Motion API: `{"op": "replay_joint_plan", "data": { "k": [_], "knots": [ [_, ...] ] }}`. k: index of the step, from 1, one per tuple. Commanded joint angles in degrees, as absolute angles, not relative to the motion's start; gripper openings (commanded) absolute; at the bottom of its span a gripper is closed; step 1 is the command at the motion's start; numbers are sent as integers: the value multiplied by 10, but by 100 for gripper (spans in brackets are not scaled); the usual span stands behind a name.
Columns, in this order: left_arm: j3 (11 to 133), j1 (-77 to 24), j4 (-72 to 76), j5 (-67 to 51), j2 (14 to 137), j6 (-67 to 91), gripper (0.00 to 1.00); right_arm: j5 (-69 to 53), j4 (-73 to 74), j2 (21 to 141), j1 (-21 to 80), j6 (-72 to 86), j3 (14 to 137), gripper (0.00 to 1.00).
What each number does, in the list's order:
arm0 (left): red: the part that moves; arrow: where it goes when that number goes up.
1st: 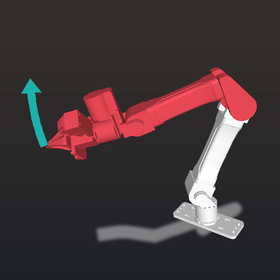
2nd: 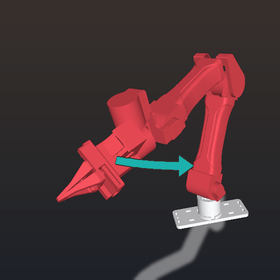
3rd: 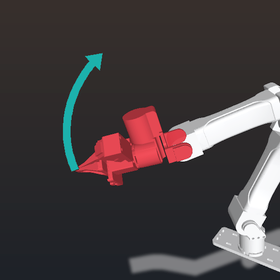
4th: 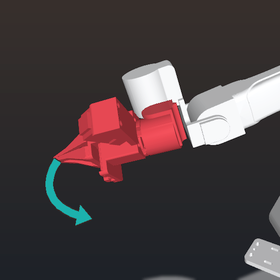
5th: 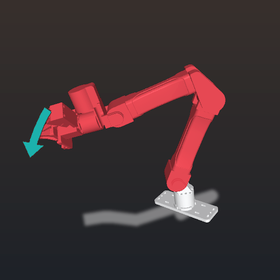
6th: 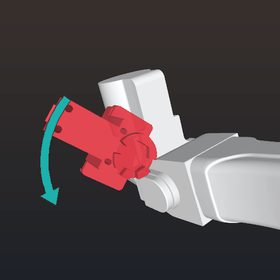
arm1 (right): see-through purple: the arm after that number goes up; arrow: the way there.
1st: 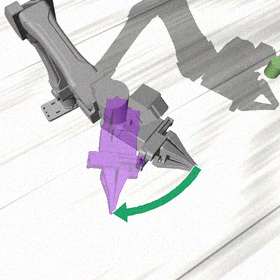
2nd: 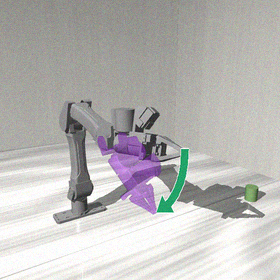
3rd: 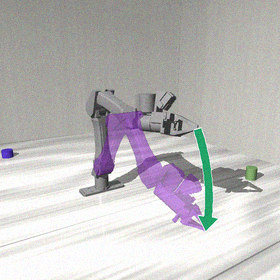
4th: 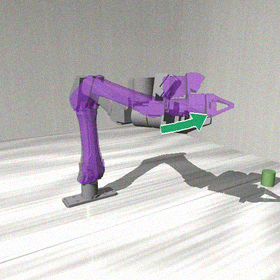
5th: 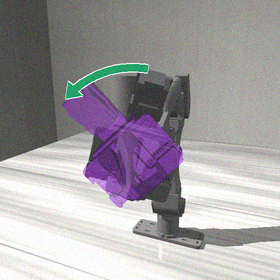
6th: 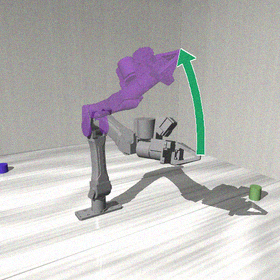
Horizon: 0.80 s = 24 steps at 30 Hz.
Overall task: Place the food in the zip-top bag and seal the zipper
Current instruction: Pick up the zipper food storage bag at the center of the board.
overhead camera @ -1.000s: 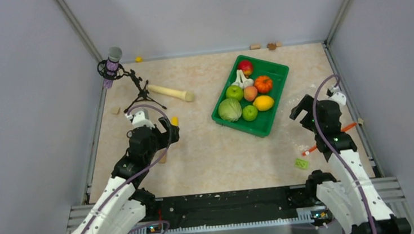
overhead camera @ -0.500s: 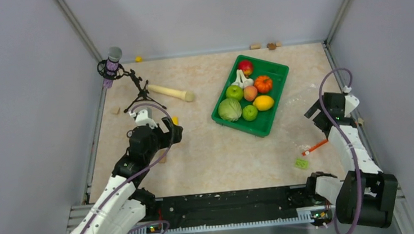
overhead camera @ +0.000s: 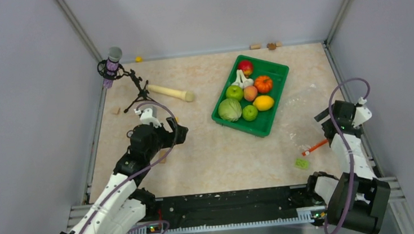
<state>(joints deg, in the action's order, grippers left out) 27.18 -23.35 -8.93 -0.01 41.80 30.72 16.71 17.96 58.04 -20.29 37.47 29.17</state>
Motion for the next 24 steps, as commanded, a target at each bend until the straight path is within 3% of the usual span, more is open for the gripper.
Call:
{"op": "replay_joint_plan", "data": {
  "k": [1, 24],
  "knots": [
    [266, -234, -45, -33, 414, 296, 97, 181, 126, 550, -209, 390, 276, 99],
    [256, -233, -38, -34, 407, 303, 97, 179, 12, 608, -209, 423, 223, 93]
  ]
}}
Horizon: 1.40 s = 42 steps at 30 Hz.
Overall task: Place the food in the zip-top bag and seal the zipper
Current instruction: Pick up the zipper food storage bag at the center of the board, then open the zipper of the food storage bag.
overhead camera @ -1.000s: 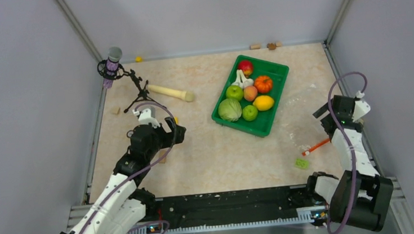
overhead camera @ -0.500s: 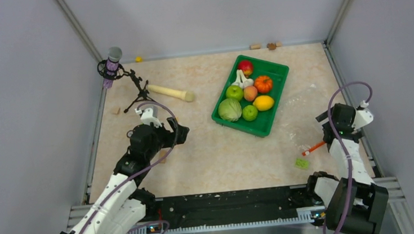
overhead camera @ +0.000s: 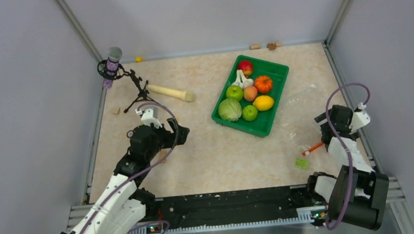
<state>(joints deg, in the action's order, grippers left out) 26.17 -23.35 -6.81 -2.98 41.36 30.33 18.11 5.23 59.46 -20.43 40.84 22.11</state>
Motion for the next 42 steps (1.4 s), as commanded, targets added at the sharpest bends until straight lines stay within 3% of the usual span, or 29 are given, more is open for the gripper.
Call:
{"op": "replay_joint_plan", "data": {
  "k": [1, 6, 7, 9, 10, 17, 24, 36, 39, 42],
  "knots": [
    [257, -233, -38, -36, 408, 303, 97, 178, 7, 611, -209, 424, 222, 90],
    [256, -234, -38, -35, 410, 304, 97, 178, 4, 625, -210, 436, 221, 54],
    [257, -234, -38, -35, 410, 304, 97, 181, 7, 625, -209, 437, 221, 42],
    [258, -234, -39, -37, 409, 304, 97, 191, 18, 623, -209, 442, 224, 8],
    [257, -234, -40, -38, 408, 304, 97, 197, 27, 621, -210, 446, 226, 0],
    [257, -233, -41, -35, 406, 305, 97, 203, 48, 560, -209, 435, 224, 0],
    [256, -234, -39, -45, 404, 303, 97, 129, 86, 460, -210, 399, 278, 0],
    [243, -234, -29, -19, 379, 308, 97, -232, 116, 460, -156, 318, 488, 0],
    [236, -234, -23, -17, 365, 310, 97, -368, 83, 474, -115, 307, 498, 0],
    [234, -233, -23, -19, 357, 309, 97, -394, 55, 474, -22, 298, 504, 0]
  ]
}}
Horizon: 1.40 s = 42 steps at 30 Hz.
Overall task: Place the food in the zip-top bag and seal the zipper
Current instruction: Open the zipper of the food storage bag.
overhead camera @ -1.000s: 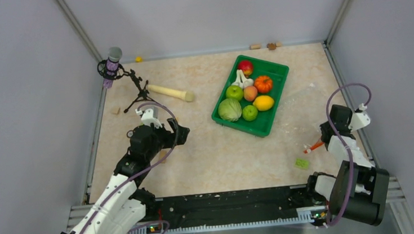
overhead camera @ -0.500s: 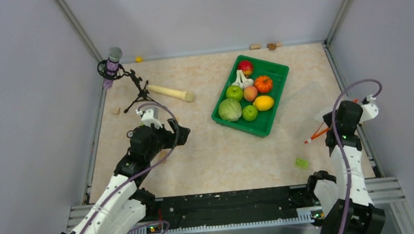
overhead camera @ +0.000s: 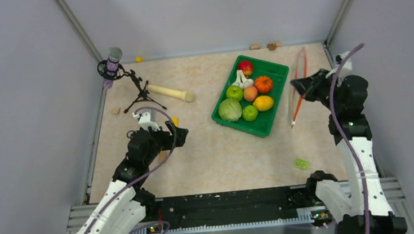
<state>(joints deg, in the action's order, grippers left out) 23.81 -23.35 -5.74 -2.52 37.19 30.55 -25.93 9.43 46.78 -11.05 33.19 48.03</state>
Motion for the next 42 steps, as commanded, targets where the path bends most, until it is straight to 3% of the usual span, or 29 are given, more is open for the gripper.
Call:
{"op": "replay_joint_plan", "data": {
  "k": [1, 8, 16, 20, 24, 31, 37, 42],
  "knots": [
    [236, -233, -26, -16, 355, 310, 97, -393, 52, 473, 18, 291, 510, 0],
    [244, -233, -45, -6, 350, 318, 97, -418, -53, 502, 216, 324, 519, 0],
    [292, -234, -139, 39, 320, 346, 97, -346, -136, 643, 413, 337, 576, 0],
    [331, -233, -228, 73, 272, 371, 97, -293, -219, 692, 435, 393, 575, 0],
    [359, -233, -307, 83, 230, 395, 97, -151, -256, 702, 435, 467, 523, 0],
    [387, -233, -349, -62, 257, 355, 97, -92, -380, 726, 436, 605, 349, 0],
    [397, -234, -293, -141, 362, 350, 97, 43, -334, 774, 494, 676, 338, 0],
    [403, -248, -255, -173, 400, 346, 94, 217, -199, 806, 578, 697, 420, 0]
  ]
}}
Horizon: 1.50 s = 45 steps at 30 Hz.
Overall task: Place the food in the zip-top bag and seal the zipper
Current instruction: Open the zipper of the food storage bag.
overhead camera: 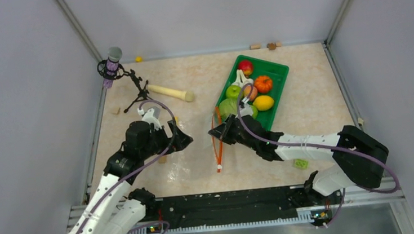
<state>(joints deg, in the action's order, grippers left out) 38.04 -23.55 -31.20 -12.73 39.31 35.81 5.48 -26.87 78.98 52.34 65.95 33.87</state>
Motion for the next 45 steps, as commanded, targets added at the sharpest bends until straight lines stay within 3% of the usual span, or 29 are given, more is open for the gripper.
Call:
{"op": "replay_joint_plan", "data": {
  "k": [1, 5, 14, 26, 37, 40, 42, 44, 45],
  "knots": [
    [402, -254, -252, -170, 400, 343, 94, 242, -171, 812, 587, 701, 439, 0],
    [389, -288, -241, -164, 398, 333, 94, 293, -151, 829, 604, 740, 460, 0],
    [377, -390, -204, -79, 427, 342, 94, 271, -194, 845, 605, 784, 444, 0],
    [424, -451, -240, 37, 526, 321, 70, 214, -231, 846, 612, 786, 431, 0],
    [435, -471, -241, 101, 544, 311, 57, 203, -250, 850, 628, 784, 433, 0],
    [442, -478, -248, 111, 549, 307, 43, 195, -250, 851, 631, 780, 437, 0],
    [445, -481, -249, 111, 550, 304, 28, 196, -257, 851, 633, 777, 435, 0],
    [446, -484, -250, 114, 550, 303, 4, 197, -261, 851, 634, 773, 431, 2],
    [446, -485, -250, 116, 549, 303, 0, 198, -263, 850, 634, 767, 430, 6]
  ]
}}
